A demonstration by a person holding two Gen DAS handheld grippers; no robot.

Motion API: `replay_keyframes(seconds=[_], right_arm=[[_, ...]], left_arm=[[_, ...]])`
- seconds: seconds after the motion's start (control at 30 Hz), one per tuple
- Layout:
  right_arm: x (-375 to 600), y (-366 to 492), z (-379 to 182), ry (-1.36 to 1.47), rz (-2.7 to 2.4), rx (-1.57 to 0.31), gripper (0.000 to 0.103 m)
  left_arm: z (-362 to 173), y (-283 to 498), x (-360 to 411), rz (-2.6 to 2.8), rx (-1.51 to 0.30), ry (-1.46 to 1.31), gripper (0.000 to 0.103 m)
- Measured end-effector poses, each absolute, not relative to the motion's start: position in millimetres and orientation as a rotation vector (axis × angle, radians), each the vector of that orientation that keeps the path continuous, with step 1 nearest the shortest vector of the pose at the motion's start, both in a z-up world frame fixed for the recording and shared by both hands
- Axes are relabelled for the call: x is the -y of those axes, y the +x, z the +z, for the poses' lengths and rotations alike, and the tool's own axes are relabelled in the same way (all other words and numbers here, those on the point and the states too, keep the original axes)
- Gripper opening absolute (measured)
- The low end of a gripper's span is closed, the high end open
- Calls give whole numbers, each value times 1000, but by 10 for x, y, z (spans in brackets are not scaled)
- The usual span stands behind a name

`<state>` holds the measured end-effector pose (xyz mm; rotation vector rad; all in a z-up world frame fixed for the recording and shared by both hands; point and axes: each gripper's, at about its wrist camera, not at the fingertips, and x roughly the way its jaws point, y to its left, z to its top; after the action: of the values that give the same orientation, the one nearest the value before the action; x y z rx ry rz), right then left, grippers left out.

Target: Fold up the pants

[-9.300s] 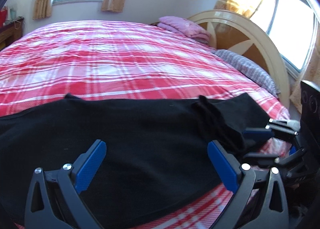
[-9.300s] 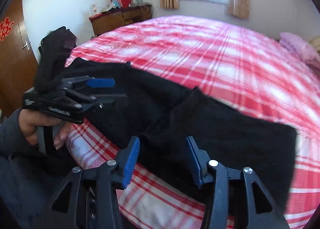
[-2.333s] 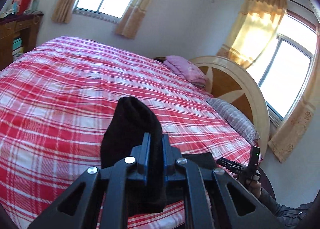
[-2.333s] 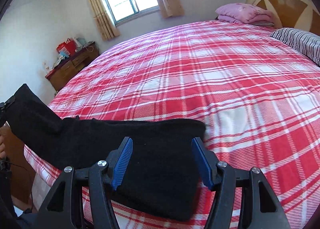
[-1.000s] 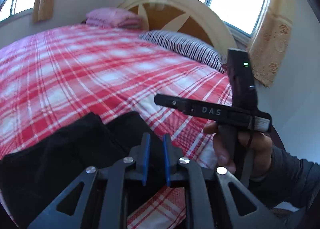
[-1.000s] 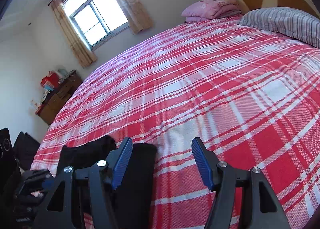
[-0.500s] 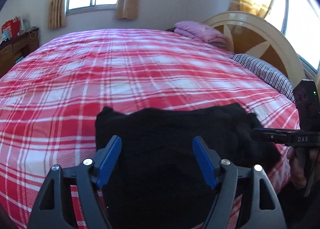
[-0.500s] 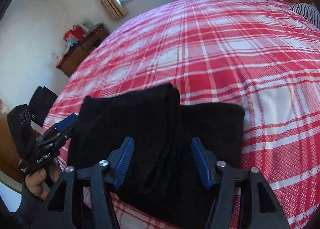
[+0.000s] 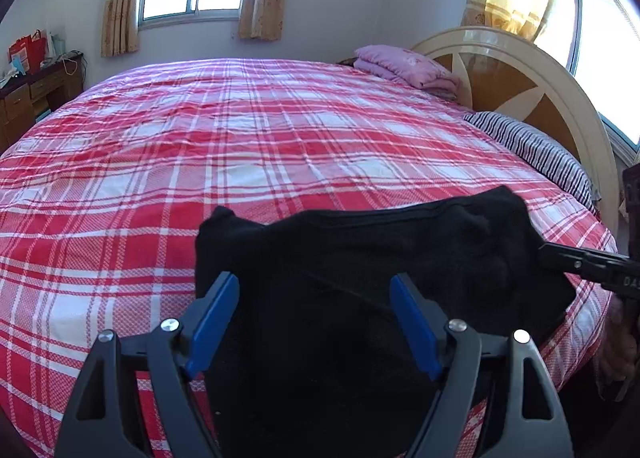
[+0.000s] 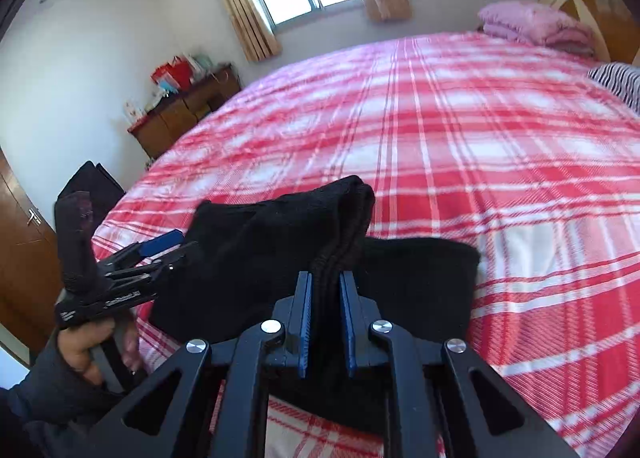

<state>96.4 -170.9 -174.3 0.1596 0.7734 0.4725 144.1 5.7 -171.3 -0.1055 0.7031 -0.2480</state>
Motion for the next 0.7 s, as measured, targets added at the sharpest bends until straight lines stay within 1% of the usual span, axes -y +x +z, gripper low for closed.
replay_keyframes(seconds=[0.1,0.23,0.3,0.33,0.5,0.53,0.57,0.6,0.7], right_arm=[[1804,842,-1682,151,417,-748,13],[2010,846,-1846,171,341,-806,13],[2092,858,-1968,191,320,-844,14],[2131,864,-2049,205,315,-868,14],[2201,849,-2087,223,315,-875,14],[2202,854,-2079,232,314,-872,15],[2219,862,-2055,246,312,-863,18],[2234,865,-2024,252,295,-851,18],[2167,818,-1776,208,251,-742,19]], left_arm=[[-1721,1446,-57,-242,-700,-99,90],[-1808,1490,-28,-244,-726,-84,90],[-1882,1518,9,-248,-753,-63,94],[-1918,1525,30,-247,-764,-50,95],[-1956,1520,16,-248,-771,-54,95],[-1942,1510,8,-245,-766,-55,95],[-1929,1501,0,-240,-761,-52,95],[-1912,1489,-10,-234,-753,-50,95],[-1895,1470,-22,-229,-735,-67,95]])
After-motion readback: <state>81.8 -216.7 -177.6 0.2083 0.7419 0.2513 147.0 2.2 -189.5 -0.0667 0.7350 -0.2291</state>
